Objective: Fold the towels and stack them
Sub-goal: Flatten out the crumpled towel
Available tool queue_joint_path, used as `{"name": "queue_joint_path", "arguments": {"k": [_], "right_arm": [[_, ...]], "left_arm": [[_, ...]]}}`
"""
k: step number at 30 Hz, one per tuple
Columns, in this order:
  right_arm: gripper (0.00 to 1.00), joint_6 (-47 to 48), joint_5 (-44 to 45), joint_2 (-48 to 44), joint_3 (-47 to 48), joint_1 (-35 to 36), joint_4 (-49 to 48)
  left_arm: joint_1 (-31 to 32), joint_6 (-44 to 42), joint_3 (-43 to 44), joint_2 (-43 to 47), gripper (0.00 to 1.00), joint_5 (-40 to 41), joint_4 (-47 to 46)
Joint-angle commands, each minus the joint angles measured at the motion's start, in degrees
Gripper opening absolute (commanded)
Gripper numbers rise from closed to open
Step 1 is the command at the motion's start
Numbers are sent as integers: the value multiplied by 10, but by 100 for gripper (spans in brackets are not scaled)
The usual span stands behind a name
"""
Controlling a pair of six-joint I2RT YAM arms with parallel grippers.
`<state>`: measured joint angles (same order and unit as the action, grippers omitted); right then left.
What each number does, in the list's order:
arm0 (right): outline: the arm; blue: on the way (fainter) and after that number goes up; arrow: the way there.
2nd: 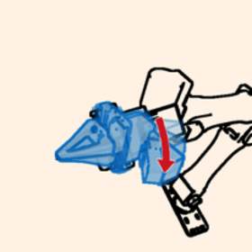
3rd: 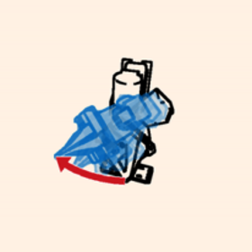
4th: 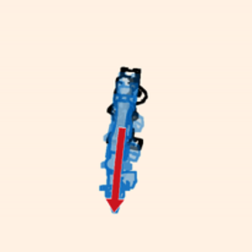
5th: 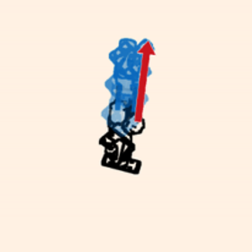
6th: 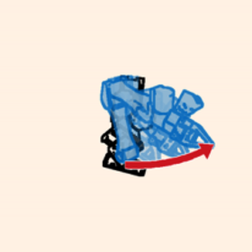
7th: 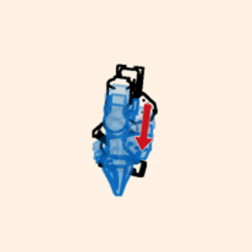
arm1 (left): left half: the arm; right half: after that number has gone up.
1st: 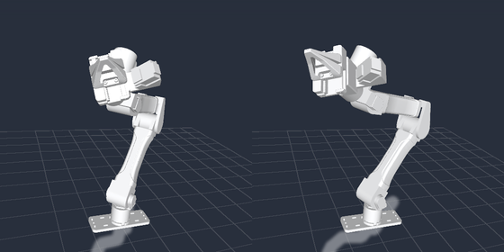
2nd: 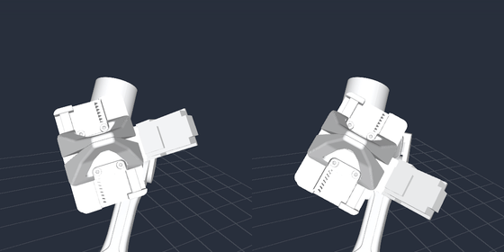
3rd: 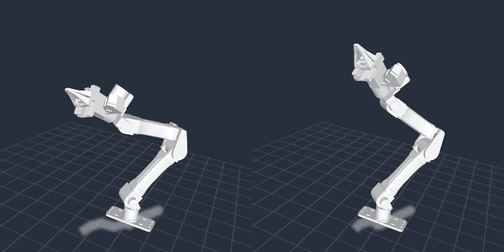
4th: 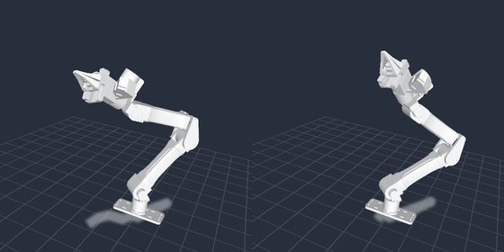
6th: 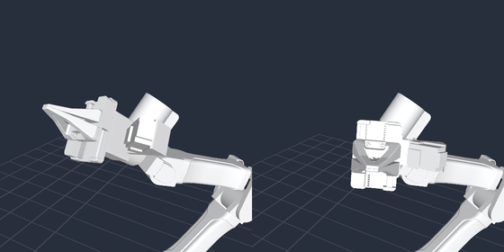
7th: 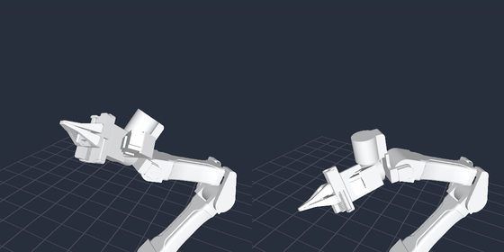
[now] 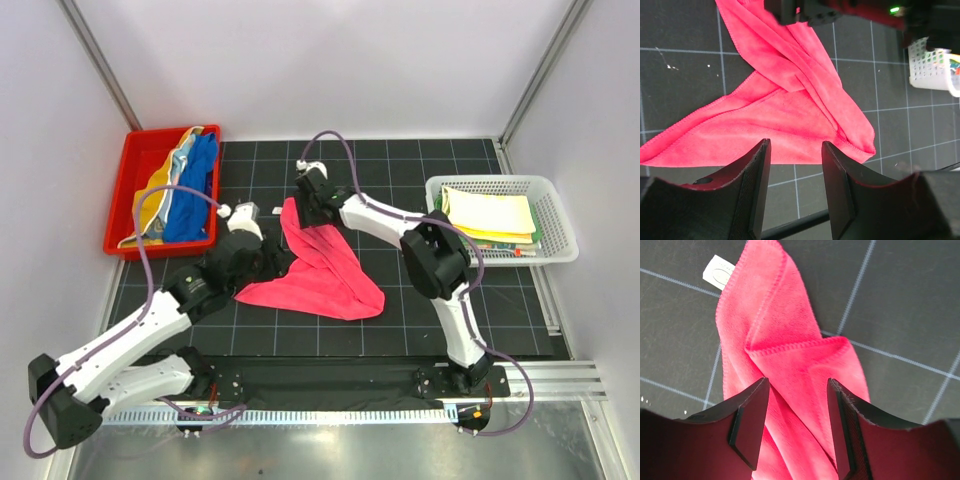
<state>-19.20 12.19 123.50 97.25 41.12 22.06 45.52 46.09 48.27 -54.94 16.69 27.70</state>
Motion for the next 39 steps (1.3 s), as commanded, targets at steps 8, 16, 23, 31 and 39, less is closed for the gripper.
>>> {"name": "queue_joint_path", "arguments": {"k": [8, 16, 23, 31, 39], "right_arm": [[50, -36, 95, 58, 100, 21, 75], [45, -43, 149, 77, 114, 21, 79], [38, -45, 151, 88, 124, 21, 80], [25, -36, 182, 60, 113, 18, 85], [15, -22, 159, -22, 34, -34, 54]], "left_arm": [[-10, -24, -19, 59, 49, 5, 26], [-12, -33, -27, 69, 49, 1, 25], [-14, -38, -29, 71, 49, 0, 27], [-18, -39, -32, 69, 48, 1, 26], [-33, -41, -13, 27, 48, -3, 2]]}}
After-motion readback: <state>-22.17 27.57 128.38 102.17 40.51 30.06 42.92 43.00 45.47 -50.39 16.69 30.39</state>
